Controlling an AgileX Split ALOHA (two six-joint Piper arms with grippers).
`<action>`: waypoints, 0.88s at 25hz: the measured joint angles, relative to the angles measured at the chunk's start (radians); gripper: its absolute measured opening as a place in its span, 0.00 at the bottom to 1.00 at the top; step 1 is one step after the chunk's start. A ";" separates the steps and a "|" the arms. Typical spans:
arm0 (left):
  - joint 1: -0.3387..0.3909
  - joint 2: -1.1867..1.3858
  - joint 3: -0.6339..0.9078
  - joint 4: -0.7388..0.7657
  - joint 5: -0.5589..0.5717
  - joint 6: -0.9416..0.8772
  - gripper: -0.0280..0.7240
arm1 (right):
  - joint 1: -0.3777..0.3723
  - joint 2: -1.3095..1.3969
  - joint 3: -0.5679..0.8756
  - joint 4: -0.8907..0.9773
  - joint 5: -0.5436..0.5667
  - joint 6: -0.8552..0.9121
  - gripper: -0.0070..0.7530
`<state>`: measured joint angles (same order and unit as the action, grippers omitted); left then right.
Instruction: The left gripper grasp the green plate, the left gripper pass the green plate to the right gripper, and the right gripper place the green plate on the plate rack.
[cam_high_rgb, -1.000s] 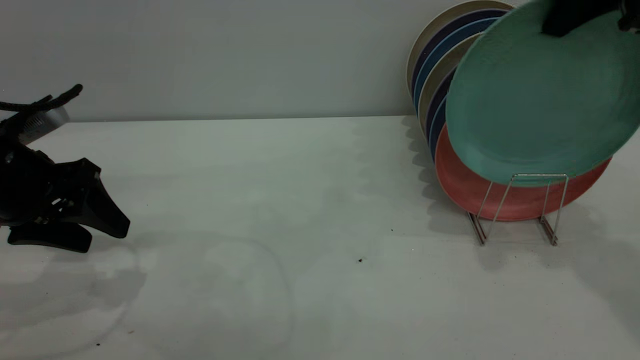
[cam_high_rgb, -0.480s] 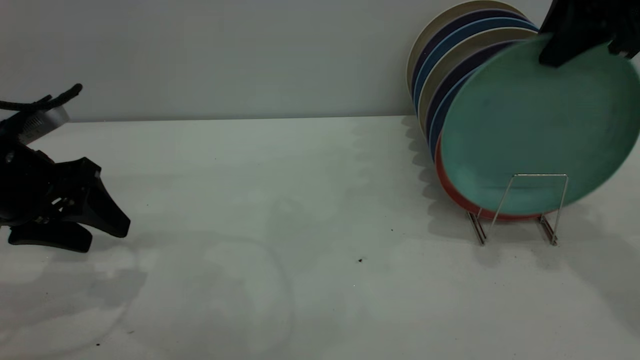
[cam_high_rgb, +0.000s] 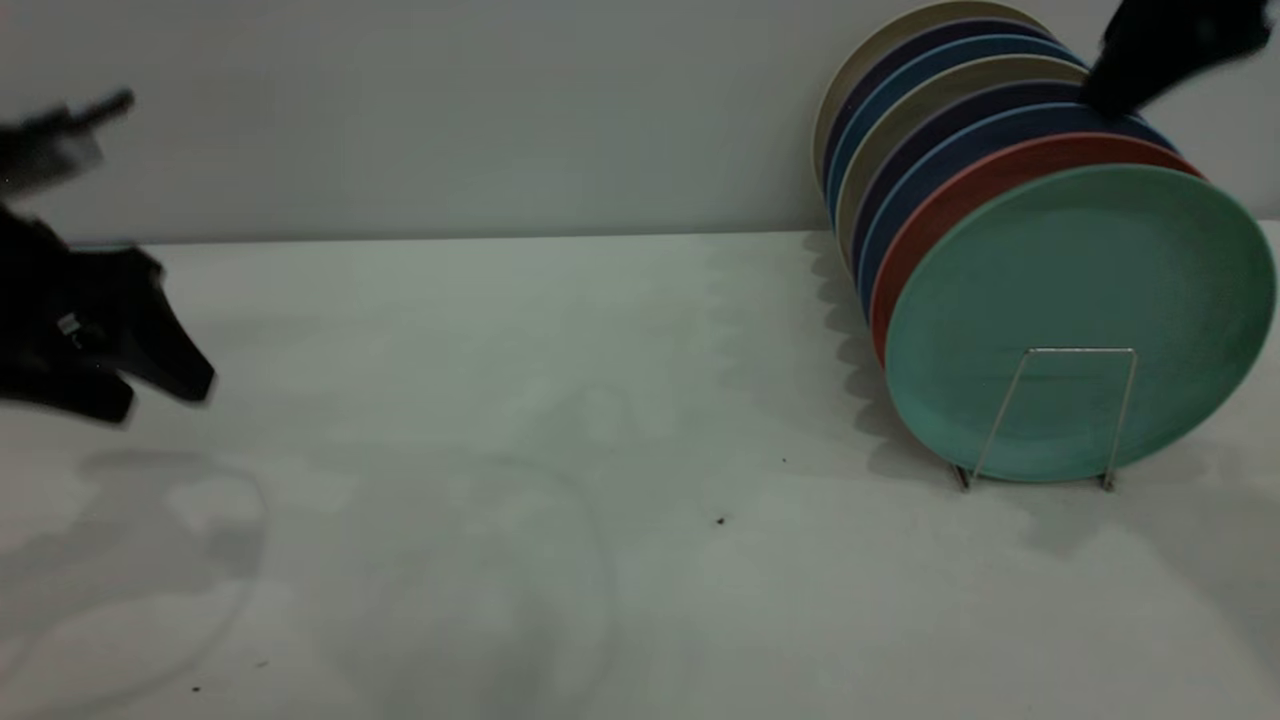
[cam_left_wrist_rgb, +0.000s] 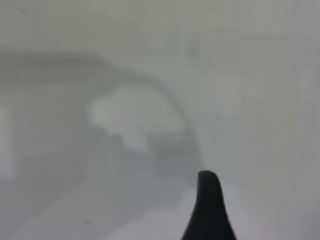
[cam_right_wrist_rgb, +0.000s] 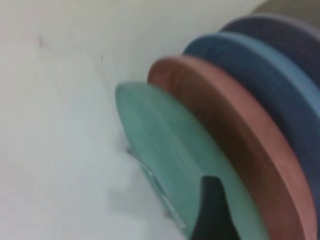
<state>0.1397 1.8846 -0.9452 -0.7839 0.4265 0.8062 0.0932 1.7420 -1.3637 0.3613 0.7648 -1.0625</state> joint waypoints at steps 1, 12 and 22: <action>0.000 -0.018 -0.025 0.082 0.020 -0.073 0.82 | 0.000 -0.024 -0.001 -0.014 0.019 0.130 0.76; 0.000 -0.237 -0.163 0.797 0.450 -0.727 0.81 | -0.001 -0.158 -0.002 -0.457 0.440 1.073 0.71; 0.000 -0.744 0.057 0.549 0.507 -0.552 0.78 | 0.058 -0.625 0.330 -0.388 0.462 1.000 0.70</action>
<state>0.1397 1.1401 -0.8880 -0.2346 0.9339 0.2545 0.1512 1.1174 -1.0340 -0.0267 1.2272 -0.0623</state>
